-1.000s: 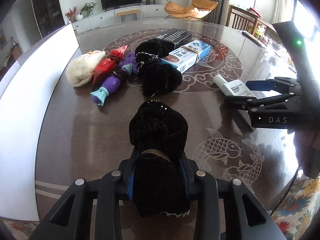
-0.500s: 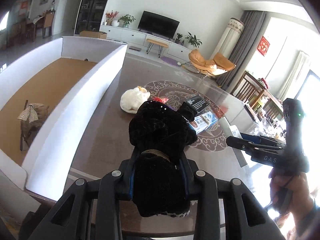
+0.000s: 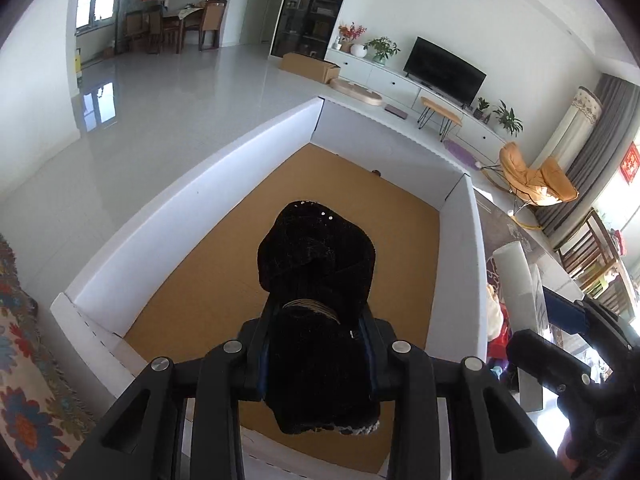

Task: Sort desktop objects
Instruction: 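Carry sunscreen bottle and scrunchie into the cardboard box and open both tools, then move both open tools back over the table toward the remaining items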

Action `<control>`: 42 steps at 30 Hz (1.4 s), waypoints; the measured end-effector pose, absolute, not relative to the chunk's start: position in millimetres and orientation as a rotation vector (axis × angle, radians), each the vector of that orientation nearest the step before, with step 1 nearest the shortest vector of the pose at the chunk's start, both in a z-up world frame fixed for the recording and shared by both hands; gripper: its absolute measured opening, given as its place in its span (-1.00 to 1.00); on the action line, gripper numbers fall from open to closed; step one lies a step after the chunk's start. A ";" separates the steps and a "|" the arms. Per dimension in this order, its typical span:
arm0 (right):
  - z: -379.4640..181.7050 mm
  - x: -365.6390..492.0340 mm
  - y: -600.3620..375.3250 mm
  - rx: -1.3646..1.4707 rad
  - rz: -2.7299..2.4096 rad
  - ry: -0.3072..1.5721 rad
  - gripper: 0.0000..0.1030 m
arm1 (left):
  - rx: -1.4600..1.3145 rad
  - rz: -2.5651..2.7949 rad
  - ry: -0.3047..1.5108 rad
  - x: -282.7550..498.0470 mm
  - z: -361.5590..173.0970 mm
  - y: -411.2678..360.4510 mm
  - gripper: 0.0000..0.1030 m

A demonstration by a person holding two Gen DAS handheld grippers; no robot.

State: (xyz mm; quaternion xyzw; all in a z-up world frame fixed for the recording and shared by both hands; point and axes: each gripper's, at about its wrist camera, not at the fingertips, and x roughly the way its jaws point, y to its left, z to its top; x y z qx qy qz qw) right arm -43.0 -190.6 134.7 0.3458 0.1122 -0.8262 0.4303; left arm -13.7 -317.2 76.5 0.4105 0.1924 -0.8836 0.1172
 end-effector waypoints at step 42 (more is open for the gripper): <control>-24.1 -0.3 161.0 1.279 -2.632 0.235 0.97 | 1.540 -2.902 0.050 -10.9 -27.9 16.1 0.78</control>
